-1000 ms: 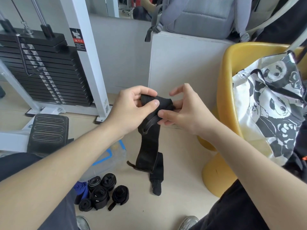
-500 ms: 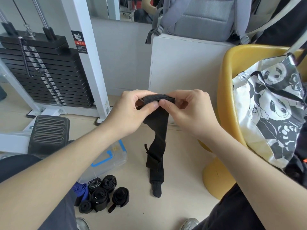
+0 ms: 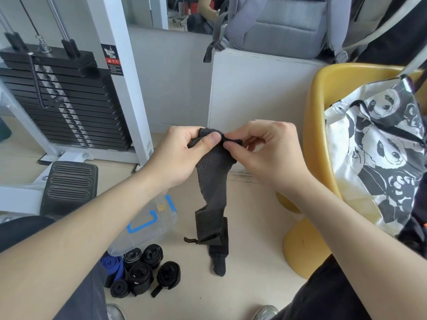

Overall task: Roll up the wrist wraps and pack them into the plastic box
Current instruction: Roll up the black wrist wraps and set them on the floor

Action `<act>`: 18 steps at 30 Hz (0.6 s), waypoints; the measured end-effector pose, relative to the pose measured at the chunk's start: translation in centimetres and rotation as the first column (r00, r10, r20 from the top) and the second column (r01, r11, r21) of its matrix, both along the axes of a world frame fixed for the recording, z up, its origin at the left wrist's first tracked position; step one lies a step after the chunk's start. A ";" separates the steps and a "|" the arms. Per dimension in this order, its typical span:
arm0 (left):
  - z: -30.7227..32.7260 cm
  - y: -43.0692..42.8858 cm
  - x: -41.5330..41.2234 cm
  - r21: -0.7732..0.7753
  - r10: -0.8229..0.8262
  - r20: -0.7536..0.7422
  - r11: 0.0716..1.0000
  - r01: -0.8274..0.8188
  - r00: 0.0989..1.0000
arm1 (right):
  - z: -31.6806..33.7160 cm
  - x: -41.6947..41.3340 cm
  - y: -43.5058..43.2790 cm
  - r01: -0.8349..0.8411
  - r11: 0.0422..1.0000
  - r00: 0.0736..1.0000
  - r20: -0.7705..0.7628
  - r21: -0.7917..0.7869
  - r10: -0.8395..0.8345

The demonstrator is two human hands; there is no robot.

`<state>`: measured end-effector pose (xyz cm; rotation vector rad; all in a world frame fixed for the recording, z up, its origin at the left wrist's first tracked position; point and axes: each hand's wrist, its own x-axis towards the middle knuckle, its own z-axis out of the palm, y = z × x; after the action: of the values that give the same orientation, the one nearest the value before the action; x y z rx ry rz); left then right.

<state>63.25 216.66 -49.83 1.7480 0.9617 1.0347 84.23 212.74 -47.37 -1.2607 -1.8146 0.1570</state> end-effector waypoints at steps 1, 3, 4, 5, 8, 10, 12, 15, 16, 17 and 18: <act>0.1 -0.1 0.0 -0.024 -0.012 0.017 1.000 0.013 1.000 | -0.1 -0.1 0.0 0.004 1.000 1.000 0.018 0.026 -0.005; 0.1 -0.1 0.0 -0.072 -0.034 0.041 0.997 0.037 0.999 | -0.3 -0.1 0.0 0.004 0.997 0.997 0.076 0.077 -0.009; 0.2 0.0 -0.1 -0.097 -0.048 0.056 0.994 0.054 0.997 | -0.4 -0.2 -0.1 -0.004 0.995 0.994 0.106 0.095 -0.006; 0.1 0.1 -0.1 -0.122 -0.068 0.071 0.990 0.077 0.995 | -0.6 -0.1 -0.1 -0.012 0.994 0.991 0.134 0.108 -0.003; -0.1 0.3 -0.2 -0.221 -0.104 0.132 0.966 0.131 0.986 | -0.9 0.2 0.1 -0.018 0.991 0.978 0.207 0.132 -0.010; -0.1 0.4 -0.2 -0.269 -0.081 0.181 0.954 0.129 0.980 | -1.0 0.3 0.2 -0.025 0.992 0.973 0.230 0.125 -0.005; -0.1 0.6 -0.3 -0.276 -0.056 0.190 0.955 0.108 0.980 | -0.9 0.2 0.2 -0.068 0.994 0.972 0.230 0.088 0.046; -0.3 1.0 -0.9 -0.197 -0.059 0.063 0.978 0.071 0.996 | -0.9 0.1 0.3 -0.097 0.994 0.983 0.147 -0.058 0.105; -0.2 1.0 -1.1 -0.160 -0.057 0.015 0.985 0.059 0.998 | -0.9 0.2 0.5 -0.089 0.988 0.989 0.108 -0.125 0.102; -0.2 1.0 -1.2 -0.115 -0.048 -0.030 0.992 0.044 0.998 | -0.9 0.3 0.7 -0.080 0.977 0.991 0.091 -0.195 0.100; -0.2 1.0 -1.2 -0.073 -0.032 -0.070 0.997 0.027 0.997 | -1.0 0.5 0.9 -0.076 0.963 0.989 0.107 -0.257 0.106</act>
<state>62.04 217.68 -50.04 1.7443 1.0022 0.9138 84.70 213.63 -48.33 -1.3874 -2.0057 0.3814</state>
